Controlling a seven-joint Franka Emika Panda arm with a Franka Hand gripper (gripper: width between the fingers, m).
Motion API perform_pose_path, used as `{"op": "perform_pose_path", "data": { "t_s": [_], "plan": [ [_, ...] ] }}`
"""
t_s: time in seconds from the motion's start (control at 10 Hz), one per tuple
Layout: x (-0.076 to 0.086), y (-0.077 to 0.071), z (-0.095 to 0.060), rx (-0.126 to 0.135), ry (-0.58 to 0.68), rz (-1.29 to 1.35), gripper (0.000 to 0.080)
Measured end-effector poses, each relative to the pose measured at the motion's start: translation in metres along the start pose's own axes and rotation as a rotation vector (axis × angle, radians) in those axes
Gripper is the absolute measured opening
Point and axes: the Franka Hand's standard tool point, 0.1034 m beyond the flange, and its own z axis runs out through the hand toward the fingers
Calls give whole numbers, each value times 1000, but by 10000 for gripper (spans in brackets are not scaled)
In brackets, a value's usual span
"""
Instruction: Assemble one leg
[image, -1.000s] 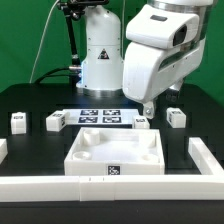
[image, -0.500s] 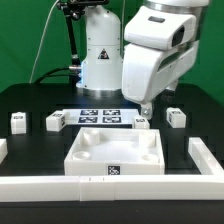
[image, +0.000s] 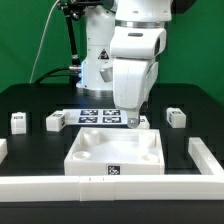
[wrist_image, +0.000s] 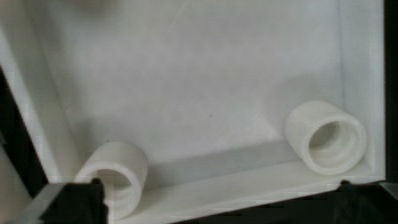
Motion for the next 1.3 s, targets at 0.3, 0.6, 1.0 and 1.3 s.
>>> {"op": "perform_pose_path", "data": {
  "t_s": [0.3, 0.6, 1.0, 1.3],
  "plan": [
    [0, -1, 2, 1, 0, 0, 650],
    [-5, -30, 25, -56, 35, -106, 650],
    [-11, -33, 30, -50, 34, -115, 650],
    [-25, -39, 44, -42, 35, -103, 650]
  ]
}}
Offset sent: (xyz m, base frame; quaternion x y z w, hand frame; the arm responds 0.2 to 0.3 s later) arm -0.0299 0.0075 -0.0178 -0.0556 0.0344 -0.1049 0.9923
